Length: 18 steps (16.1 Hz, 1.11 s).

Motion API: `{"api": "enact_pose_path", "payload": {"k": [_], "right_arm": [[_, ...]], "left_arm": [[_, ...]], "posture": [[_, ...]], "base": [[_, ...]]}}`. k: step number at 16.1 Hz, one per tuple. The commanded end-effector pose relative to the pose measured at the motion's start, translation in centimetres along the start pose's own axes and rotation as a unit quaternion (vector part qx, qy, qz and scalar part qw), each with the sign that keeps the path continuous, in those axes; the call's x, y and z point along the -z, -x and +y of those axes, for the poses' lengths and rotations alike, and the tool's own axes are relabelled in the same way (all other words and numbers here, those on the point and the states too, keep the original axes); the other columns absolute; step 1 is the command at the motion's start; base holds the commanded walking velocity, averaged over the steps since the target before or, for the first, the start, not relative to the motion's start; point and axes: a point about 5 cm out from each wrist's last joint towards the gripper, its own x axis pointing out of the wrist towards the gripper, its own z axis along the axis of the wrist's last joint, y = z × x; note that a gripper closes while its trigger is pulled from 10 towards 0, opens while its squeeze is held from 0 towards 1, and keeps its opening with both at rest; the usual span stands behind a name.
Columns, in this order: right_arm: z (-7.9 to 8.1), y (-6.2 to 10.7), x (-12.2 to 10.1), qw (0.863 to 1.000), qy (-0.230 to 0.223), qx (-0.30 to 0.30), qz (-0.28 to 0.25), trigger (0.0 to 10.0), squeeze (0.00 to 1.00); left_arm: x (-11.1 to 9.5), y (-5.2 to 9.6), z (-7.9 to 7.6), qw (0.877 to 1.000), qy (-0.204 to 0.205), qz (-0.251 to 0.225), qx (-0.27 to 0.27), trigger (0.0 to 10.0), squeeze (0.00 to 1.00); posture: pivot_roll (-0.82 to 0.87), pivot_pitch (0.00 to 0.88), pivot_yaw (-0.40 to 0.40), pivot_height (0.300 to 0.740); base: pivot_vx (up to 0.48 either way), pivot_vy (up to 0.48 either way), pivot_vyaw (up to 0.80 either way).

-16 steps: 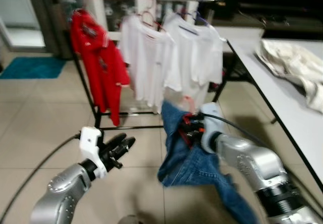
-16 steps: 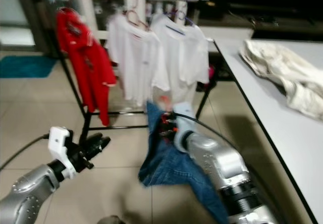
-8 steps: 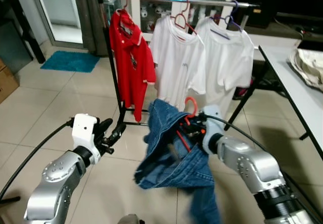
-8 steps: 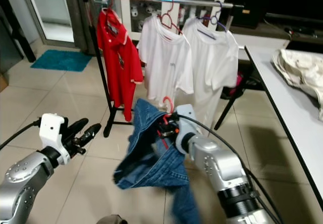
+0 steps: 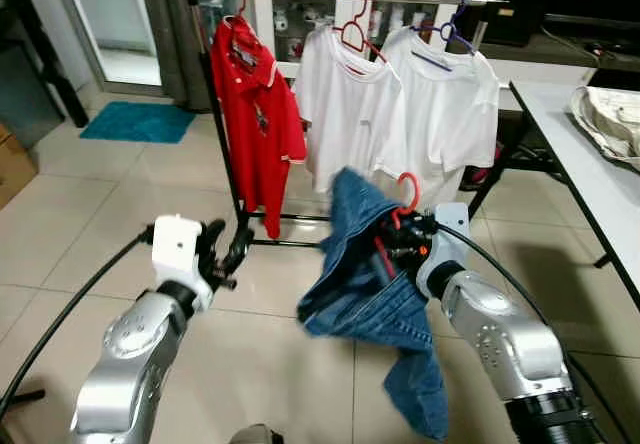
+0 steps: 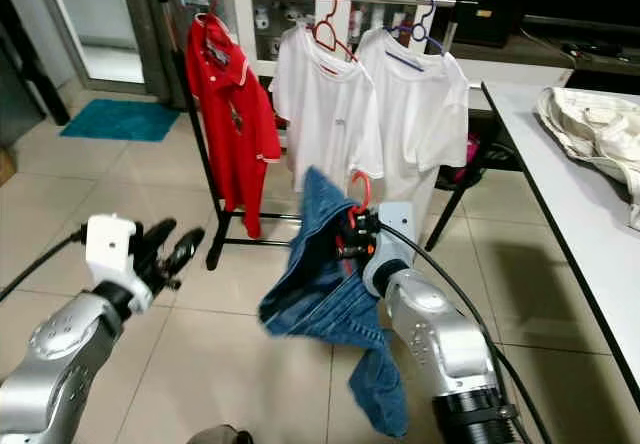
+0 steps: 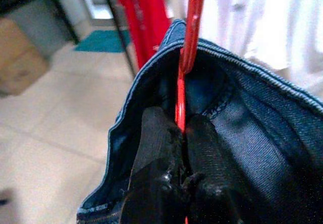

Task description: Hang hanger

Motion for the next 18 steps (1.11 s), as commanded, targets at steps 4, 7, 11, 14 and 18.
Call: {"api": "enact_pose_path", "payload": {"k": [4, 7, 11, 14, 18], "right_arm": [[0.0, -0.4, -2.0, 0.998, 0.018, 0.030, -0.055, 10.0, 0.00], [0.4, -1.2, -2.3, 0.998, 0.017, 0.020, -0.058, 10.0, 0.00], [1.5, -1.7, -3.5, 0.997, 0.021, 0.001, -0.079, 10.0, 0.00], [1.4, -1.9, -3.4, 0.996, 0.011, 0.013, -0.084, 10.0, 0.00], [1.2, -2.2, -3.6, 0.995, 0.027, 0.023, -0.090, 10.0, 0.00]], "left_arm": [[0.9, -0.4, -0.1, 0.999, -0.029, 0.025, -0.013, 10.0, 0.00], [0.1, -0.7, 0.1, 0.999, -0.032, 0.004, -0.018, 10.0, 0.00], [-0.1, -0.9, 0.4, 0.999, -0.035, 0.001, -0.021, 10.0, 0.00], [0.1, -1.2, 0.7, 0.999, -0.033, -0.003, -0.022, 10.0, 0.00], [0.5, -2.1, 0.4, 0.999, -0.035, -0.004, -0.010, 10.0, 0.00]], "posture": [[0.02, 0.000, 0.010, 0.740], [0.03, 0.000, 0.006, 0.740], [0.04, 0.000, 0.012, 0.740], [0.03, 0.000, 0.007, 0.740], [0.02, 0.000, 0.012, 0.740]], "base": [[0.282, 0.000, 0.00], [0.374, 0.000, 0.00], [0.375, 0.000, 0.56], [0.375, 0.000, 0.00], [0.376, 0.000, 0.00]]}}
